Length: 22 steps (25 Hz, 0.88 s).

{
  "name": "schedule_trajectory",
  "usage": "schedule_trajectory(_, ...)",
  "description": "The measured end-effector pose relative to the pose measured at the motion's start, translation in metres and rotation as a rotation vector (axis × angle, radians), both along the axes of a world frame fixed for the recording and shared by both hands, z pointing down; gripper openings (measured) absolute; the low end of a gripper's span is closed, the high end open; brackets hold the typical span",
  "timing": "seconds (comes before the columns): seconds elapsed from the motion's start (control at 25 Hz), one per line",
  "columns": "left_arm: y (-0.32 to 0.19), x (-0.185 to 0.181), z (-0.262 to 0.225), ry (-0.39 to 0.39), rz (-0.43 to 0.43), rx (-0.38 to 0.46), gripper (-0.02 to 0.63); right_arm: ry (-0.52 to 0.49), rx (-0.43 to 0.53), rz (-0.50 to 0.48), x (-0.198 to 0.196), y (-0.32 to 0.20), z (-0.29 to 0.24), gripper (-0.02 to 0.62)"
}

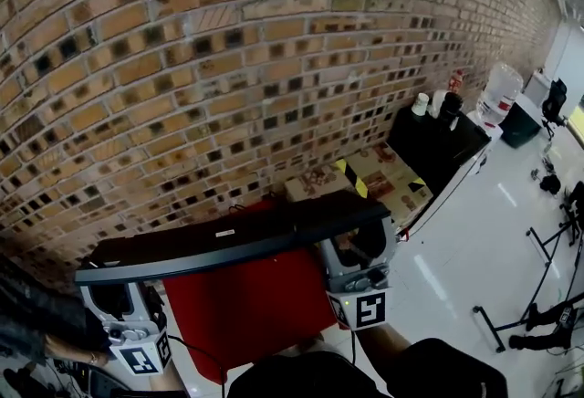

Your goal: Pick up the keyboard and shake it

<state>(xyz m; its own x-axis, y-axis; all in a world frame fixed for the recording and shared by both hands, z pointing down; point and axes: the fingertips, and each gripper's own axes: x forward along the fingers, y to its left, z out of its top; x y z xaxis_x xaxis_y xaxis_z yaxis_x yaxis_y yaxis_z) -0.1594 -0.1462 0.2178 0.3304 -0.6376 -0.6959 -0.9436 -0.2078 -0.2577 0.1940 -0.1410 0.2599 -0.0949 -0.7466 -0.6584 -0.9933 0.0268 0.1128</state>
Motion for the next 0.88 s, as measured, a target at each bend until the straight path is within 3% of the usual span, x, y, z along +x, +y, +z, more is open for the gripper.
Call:
schedule_trajectory(0.16, -0.012, 0.006, 0.006, 0.001, 0.010, -0.036, 0.307, -0.001, -0.041, 0.007, 0.005, -0.009, 0.007, 0.347)
schedule_trajectory(0.4, 0.004, 0.014, -0.019, -0.024, 0.015, 0.052, 0.306, -0.031, 0.032, 0.014, 0.012, 0.005, -0.008, 0.347)
schedule_trajectory(0.64, -0.016, 0.017, -0.002, -0.027, 0.014, -0.005, 0.307, -0.037, -0.047, 0.004, 0.015, -0.015, 0.011, 0.347)
schedule_trajectory(0.88, 0.000, 0.018, -0.011, -0.030, -0.001, 0.045, 0.305, -0.044, -0.008, -0.020, 0.017, -0.007, 0.000, 0.348)
